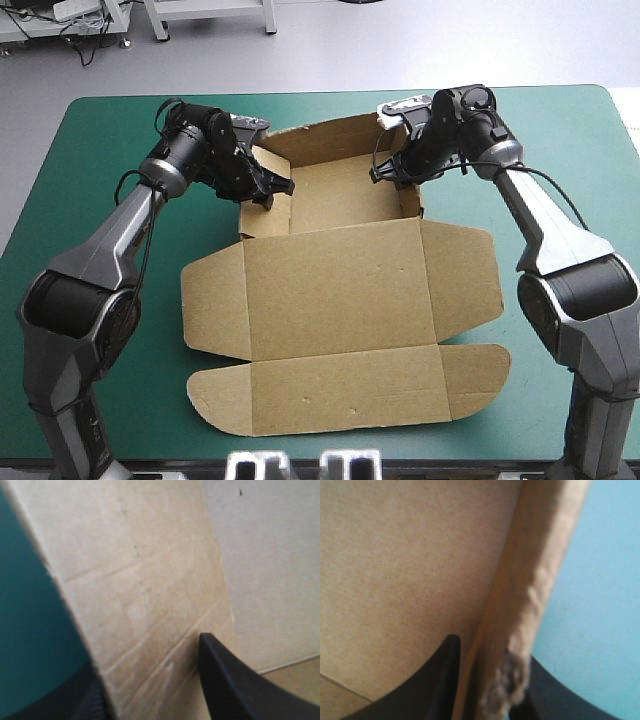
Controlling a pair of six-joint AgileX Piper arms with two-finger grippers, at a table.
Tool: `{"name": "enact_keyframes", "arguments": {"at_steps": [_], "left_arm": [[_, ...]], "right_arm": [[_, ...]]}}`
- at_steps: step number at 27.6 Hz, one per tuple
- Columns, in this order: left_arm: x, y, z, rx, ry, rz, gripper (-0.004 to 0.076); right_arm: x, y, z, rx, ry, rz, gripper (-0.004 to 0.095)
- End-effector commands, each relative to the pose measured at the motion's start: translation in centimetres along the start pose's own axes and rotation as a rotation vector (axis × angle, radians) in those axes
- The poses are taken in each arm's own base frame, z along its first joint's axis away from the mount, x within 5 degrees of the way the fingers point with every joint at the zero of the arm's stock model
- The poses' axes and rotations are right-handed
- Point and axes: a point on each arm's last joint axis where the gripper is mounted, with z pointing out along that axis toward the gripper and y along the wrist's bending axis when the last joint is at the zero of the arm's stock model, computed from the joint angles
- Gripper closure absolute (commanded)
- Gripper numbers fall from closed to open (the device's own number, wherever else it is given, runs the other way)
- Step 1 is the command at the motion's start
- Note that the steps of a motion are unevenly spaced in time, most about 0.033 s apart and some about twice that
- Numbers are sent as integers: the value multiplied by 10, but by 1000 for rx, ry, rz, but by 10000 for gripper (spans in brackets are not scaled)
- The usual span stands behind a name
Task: Fold the box
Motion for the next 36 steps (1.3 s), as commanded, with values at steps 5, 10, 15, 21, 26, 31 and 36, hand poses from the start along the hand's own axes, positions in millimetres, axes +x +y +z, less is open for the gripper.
{"name": "enact_keyframes", "arguments": {"at_steps": [5,10,15,21,26,31,36], "left_arm": [[-1,-9,-6,26,38,-23,400],[-6,-10,-10,29,8,-28,541],[-10,-10,-15,32,-15,-25,688],[-9,-10,-15,28,-2,-20,734],[-10,-14,-5,33,20,-15,734],[-10,-20,12,18,56,31,734],[-10,-17,18,-32,66,56,734]], "right_arm": [[1,5,-28,23,-12,-23,931],[1,5,-9,-6,25,3,931],[1,7,6,-47,53,18,931],[1,6,10,-44,62,7,931],[1,4,10,-15,65,-16,931],[2,0,18,9,82,-23,931],[2,-1,25,10,97,-32,928]]}}
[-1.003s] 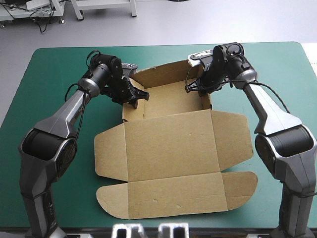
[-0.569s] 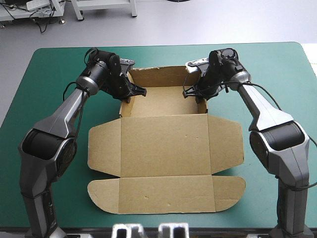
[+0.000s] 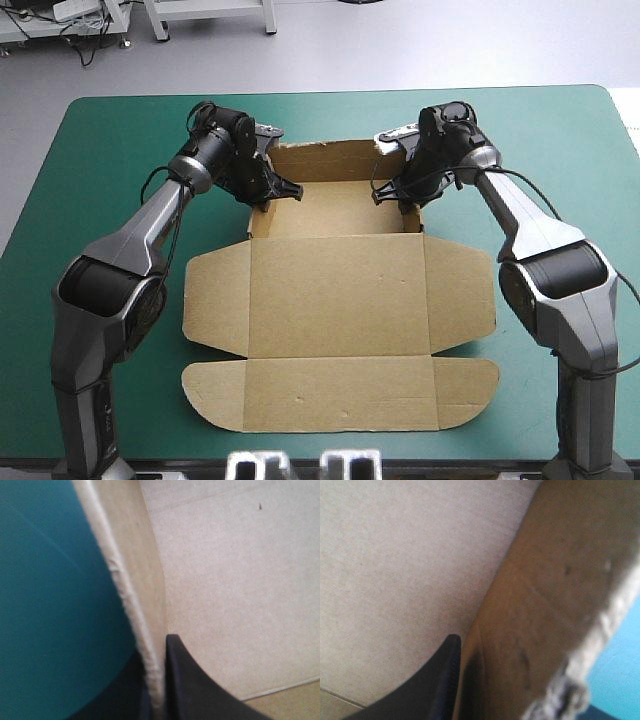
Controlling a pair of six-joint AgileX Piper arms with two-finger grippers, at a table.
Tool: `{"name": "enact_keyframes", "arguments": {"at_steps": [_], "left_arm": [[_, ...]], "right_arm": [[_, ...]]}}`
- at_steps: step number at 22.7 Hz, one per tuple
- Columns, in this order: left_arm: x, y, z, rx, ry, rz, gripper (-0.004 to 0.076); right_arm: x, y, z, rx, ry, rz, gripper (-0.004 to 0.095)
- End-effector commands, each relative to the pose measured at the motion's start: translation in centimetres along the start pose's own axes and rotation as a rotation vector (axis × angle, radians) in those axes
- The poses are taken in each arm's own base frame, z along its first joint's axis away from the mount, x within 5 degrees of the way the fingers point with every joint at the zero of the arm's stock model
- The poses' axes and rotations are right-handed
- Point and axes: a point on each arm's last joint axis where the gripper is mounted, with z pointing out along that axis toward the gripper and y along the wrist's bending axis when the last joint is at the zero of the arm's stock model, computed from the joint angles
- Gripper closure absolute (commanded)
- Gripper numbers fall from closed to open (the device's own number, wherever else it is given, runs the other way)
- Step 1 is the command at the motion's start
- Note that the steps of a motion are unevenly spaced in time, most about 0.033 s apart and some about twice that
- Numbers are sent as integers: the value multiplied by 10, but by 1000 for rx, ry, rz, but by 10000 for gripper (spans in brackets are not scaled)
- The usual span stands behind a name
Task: Fold the box
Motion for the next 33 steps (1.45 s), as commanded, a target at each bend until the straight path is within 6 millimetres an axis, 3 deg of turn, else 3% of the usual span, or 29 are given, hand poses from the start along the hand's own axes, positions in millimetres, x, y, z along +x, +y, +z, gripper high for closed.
{"name": "enact_keyframes", "arguments": {"at_steps": [1,5,7,8,9,10,11,13,15,21,25,27,28,29,31,33], "left_arm": [[4,-10,-22,28,-11,38,733],[5,-9,-31,21,-32,96,677],[6,-8,-37,3,-47,110,592],[6,-7,-42,1,-58,108,505],[7,-6,-47,4,-68,111,439],[8,-4,-53,1,-82,108,353],[8,-4,-56,-1,-89,109,315],[10,-1,-67,-36,-114,121,250],[12,1,-77,-57,-136,126,234],[25,9,-123,-138,-241,139,234],[50,13,-184,-179,-384,139,258],[76,9,-217,-117,-451,188,393],[98,6,-236,-74,-490,237,516],[108,6,-240,-71,-495,261,575],[153,14,-258,-118,-525,282,735],[191,22,-254,-161,-504,275,732]], "right_arm": [[-2,7,-35,-15,-77,-42,914],[-2,8,-38,-21,-85,-72,627],[-1,9,-42,-22,-95,-63,412],[-1,9,-47,-20,-104,-47,285],[0,9,-51,-16,-113,-38,219],[0,9,-58,-13,-127,-37,182],[1,10,-63,-12,-138,-38,177],[3,10,-73,-6,-158,-40,180],[5,11,-85,3,-183,-44,180],[15,8,-125,44,-263,-48,189],[27,11,-161,52,-342,-63,189],[31,13,-171,48,-365,-64,189],[33,14,-175,46,-374,-64,189],[33,14,-175,46,-374,-64,189],[32,13,-172,45,-365,-64,189],[30,10,-165,72,-347,-66,189]]}}
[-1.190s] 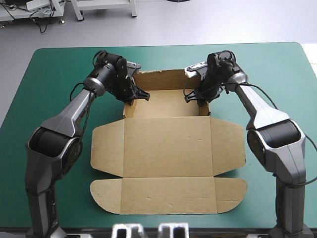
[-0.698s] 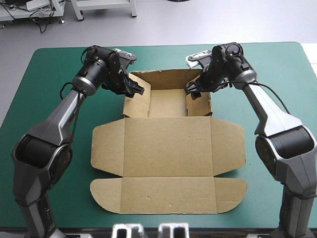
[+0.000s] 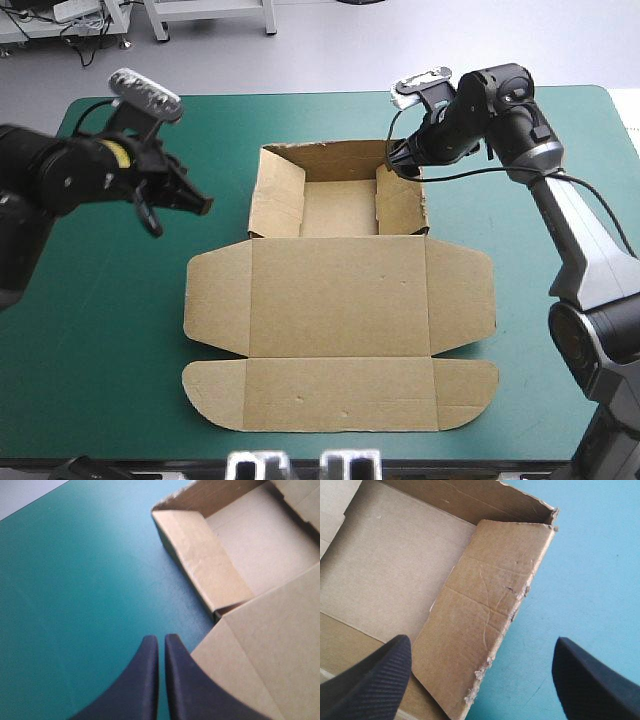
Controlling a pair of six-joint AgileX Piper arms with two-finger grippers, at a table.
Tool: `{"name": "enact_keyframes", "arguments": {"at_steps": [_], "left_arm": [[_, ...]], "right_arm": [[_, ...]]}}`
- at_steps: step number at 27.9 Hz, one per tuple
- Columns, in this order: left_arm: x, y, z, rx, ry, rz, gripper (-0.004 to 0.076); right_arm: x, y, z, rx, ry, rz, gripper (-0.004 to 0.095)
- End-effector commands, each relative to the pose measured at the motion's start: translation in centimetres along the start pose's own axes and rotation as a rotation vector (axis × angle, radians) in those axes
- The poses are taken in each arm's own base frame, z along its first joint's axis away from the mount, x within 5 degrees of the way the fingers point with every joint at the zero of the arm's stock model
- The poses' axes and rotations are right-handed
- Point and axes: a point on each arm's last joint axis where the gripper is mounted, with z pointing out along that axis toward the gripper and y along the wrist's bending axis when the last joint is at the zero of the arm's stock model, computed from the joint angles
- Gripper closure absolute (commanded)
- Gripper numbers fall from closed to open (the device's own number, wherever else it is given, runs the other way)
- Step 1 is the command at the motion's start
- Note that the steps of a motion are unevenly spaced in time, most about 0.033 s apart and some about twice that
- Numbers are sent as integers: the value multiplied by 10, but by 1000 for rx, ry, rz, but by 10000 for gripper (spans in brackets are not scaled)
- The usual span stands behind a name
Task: Fold the box
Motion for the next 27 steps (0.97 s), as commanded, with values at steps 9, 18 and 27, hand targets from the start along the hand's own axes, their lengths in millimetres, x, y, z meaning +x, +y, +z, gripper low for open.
{"name": "enact_keyframes", "arguments": {"at_steps": [9,18,27], "left_arm": [[129,-24,-29,24,117,-46,734],[136,-24,-40,17,79,-70,734],[136,-22,-40,-1,81,-66,734]], "right_arm": [[-3,-10,39,32,64,11,189],[6,-13,110,8,206,35,192],[1,-13,118,-9,186,-44,776]]}}
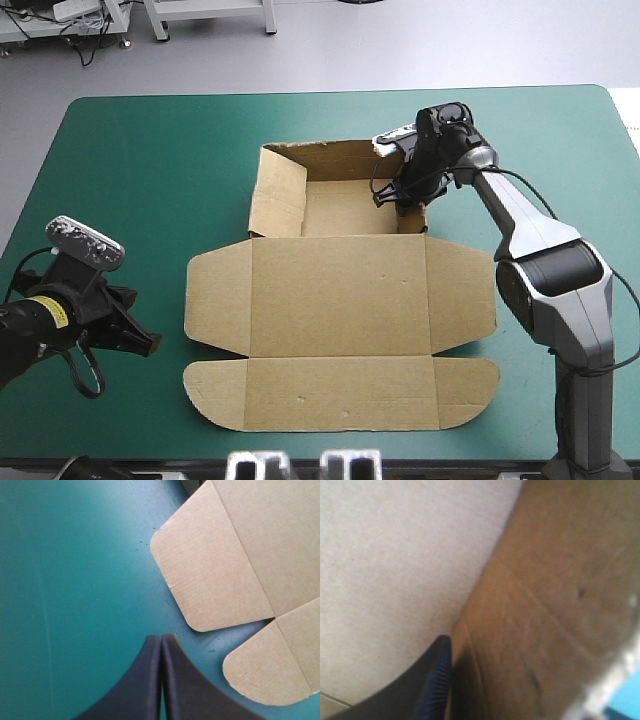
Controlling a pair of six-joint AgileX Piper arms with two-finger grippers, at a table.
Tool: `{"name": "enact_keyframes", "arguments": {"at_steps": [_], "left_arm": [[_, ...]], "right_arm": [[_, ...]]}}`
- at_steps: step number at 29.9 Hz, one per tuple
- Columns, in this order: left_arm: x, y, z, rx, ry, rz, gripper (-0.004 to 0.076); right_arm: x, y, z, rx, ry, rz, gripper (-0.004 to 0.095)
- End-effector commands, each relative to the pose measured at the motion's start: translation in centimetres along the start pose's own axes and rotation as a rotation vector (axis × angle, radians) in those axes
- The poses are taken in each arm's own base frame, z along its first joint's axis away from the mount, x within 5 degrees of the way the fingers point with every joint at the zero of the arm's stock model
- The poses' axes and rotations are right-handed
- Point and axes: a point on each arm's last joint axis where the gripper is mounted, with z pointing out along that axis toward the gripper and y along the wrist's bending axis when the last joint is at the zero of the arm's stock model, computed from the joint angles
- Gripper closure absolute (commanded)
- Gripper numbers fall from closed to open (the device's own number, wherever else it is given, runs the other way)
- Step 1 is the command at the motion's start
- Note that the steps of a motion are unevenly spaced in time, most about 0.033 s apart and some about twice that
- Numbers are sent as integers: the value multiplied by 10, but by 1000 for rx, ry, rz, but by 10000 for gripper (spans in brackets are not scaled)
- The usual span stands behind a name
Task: Fold the box
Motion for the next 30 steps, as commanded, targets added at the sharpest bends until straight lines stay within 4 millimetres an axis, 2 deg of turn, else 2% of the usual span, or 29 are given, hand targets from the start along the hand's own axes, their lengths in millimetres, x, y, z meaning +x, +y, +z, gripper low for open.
{"name": "enact_keyframes", "arguments": {"at_steps": [1,2,5,8,10,14,17,18,21,24,27,30], "left_arm": [[1,1,-7,-5,15,-9,734],[1,1,-7,-5,15,-9,734],[1,1,-7,-8,15,-7,734],[1,3,-7,-28,17,-1,734],[1,4,-7,-43,18,4,734],[1,5,-7,-55,19,7,734],[1,5,-7,-53,19,-5,734],[1,5,-7,-53,19,-5,734],[1,5,-7,-53,19,-5,734],[1,5,-7,-53,19,-5,734],[1,5,-7,-53,19,-5,734],[1,5,-7,-53,19,-5,734]], "right_arm": [[-9,-1,-37,19,-128,-49,852],[-11,-1,-41,23,-141,-57,937],[-16,-6,-54,80,-181,-82,932],[-20,-24,-72,165,-234,-76,932],[-20,-43,-86,193,-280,-38,932],[-9,-102,-111,278,-336,54,931],[10,-154,-131,347,-369,152,932],[22,-178,-138,377,-373,201,932],[54,-227,-149,426,-370,321,932],[88,-269,-158,424,-386,446,932],[116,-298,-161,399,-398,545,932],[136,-314,-161,339,-405,621,932]]}}
